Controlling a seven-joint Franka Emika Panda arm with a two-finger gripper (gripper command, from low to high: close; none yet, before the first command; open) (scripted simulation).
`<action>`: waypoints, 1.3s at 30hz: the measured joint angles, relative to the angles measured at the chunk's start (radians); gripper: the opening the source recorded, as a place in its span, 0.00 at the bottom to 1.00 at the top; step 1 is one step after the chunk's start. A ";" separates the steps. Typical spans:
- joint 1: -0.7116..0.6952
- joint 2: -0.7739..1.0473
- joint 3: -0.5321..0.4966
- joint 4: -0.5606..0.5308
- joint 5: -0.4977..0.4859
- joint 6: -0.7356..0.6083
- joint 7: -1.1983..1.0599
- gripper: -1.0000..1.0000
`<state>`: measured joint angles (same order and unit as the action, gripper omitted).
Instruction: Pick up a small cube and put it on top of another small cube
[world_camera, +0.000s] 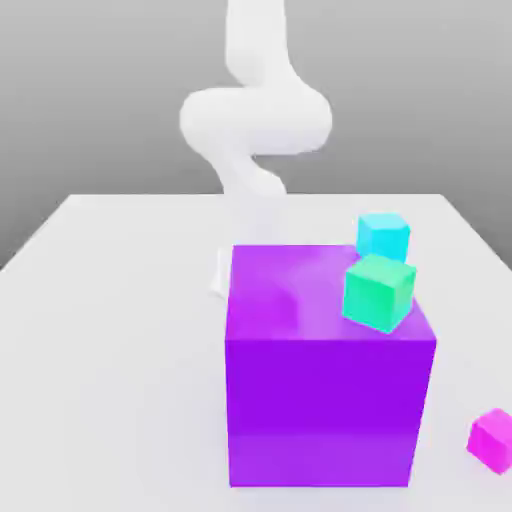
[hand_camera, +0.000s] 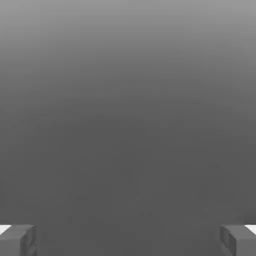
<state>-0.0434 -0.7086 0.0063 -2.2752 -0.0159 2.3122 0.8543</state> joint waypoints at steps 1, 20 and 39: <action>-0.018 0.039 0.002 0.011 -0.007 0.005 0.024 0.50; -0.265 0.731 -0.065 0.199 -0.066 0.098 0.391 0.50; -0.444 1.400 -0.106 0.377 0.136 0.272 0.518 0.00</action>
<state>-0.4872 0.6912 -0.0997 -1.8985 0.1201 2.5847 1.3723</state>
